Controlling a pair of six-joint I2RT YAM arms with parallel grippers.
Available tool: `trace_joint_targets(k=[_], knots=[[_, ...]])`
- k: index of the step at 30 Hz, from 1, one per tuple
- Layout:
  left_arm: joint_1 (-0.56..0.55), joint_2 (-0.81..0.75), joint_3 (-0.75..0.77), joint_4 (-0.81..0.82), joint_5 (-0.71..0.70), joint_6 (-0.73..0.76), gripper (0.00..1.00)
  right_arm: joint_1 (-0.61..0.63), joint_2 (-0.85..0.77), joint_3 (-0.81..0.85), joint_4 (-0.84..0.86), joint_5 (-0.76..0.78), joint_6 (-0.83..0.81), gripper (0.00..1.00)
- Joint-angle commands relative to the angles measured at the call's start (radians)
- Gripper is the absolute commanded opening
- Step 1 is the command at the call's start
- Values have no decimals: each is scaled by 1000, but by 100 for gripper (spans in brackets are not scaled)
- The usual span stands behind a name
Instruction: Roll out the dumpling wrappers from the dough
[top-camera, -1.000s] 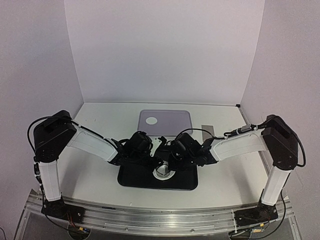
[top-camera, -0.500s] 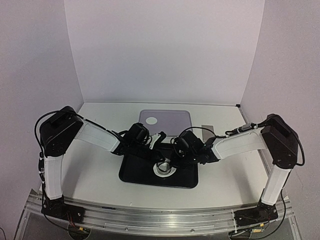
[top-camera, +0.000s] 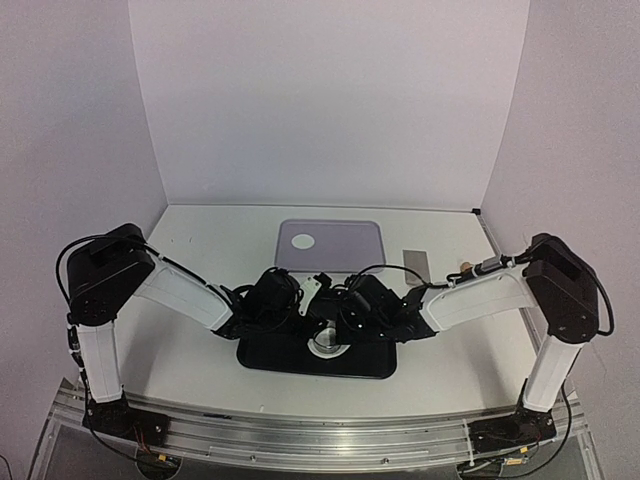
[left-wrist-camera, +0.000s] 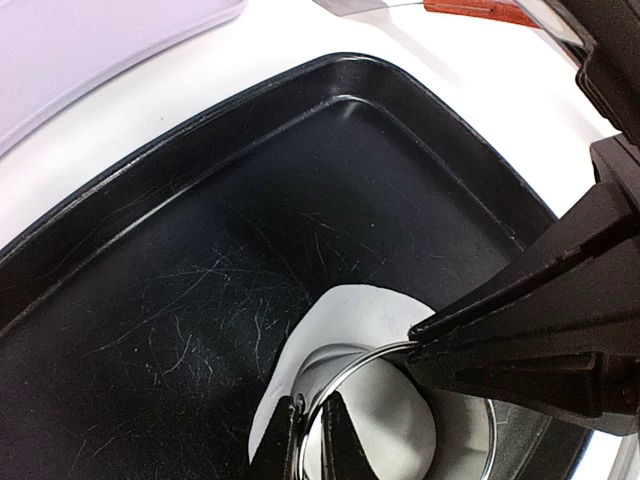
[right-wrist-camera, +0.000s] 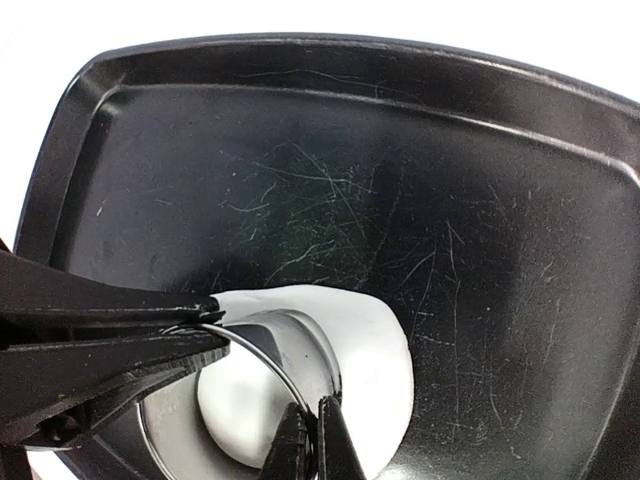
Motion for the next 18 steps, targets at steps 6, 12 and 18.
trace_joint_targets(k=[6,12,18], knots=[[27,131,-100,-323,290,-8,0,-41,92,43,-376,73,-83,0],[50,154,-71,-364,354,-34,0,-70,166,1,-303,-67,58,0],[120,193,-70,-368,347,-13,0,-67,206,-2,-207,-120,125,0]])
